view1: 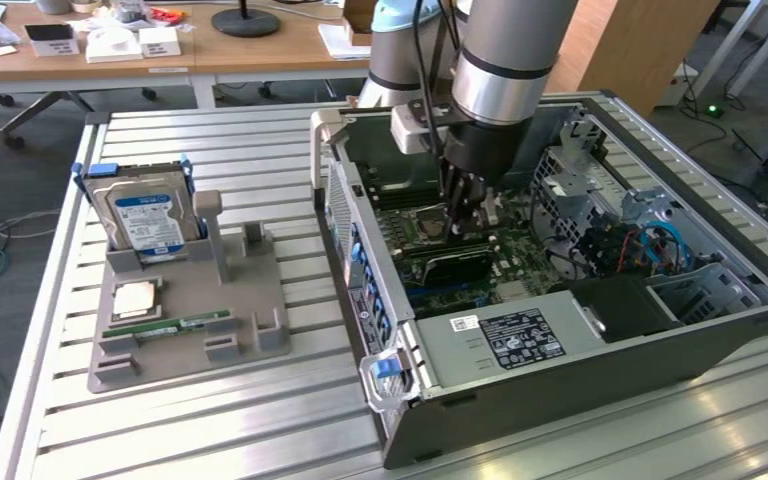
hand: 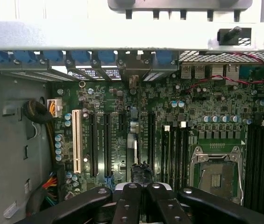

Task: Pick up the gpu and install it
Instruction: 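Press down on the gpu until it lock into place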

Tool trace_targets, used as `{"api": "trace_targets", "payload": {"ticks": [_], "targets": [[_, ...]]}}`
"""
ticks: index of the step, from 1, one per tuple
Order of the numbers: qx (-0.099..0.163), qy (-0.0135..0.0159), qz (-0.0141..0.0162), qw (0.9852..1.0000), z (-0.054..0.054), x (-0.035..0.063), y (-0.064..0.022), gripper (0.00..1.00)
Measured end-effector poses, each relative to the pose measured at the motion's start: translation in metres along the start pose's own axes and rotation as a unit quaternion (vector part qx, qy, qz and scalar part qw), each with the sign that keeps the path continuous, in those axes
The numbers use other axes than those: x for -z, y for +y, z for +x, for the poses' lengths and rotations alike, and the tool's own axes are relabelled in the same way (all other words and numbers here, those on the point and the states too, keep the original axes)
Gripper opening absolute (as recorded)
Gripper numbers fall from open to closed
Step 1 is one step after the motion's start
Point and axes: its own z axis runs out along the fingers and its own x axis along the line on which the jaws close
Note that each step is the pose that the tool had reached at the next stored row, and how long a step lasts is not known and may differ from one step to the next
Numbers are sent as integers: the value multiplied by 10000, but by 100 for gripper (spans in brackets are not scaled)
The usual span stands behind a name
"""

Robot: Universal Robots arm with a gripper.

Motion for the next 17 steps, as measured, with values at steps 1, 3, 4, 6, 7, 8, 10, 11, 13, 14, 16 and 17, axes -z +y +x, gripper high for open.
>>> {"api": "trace_targets", "payload": {"ticks": [1,3,4,6,7,8,10,11,13,14,16,17], "targets": [[-1,1,0,10000,0,-13,1,11],[-1,1,-1,10000,0,-40,2,11],[-1,0,0,10000,0,-54,2,11],[-1,0,0,10000,1,-83,3,11],[-1,0,0,10000,1,-96,3,11],[-1,0,0,10000,1,-108,3,11],[-1,1,0,10000,1,-129,4,11],[-1,0,0,10000,1,-140,4,11],[-1,0,0,10000,2,-155,4,11],[-1,1,0,10000,2,-154,4,11],[-1,1,-1,10000,2,-154,4,11],[-1,1,0,10000,2,-155,4,11]]}}
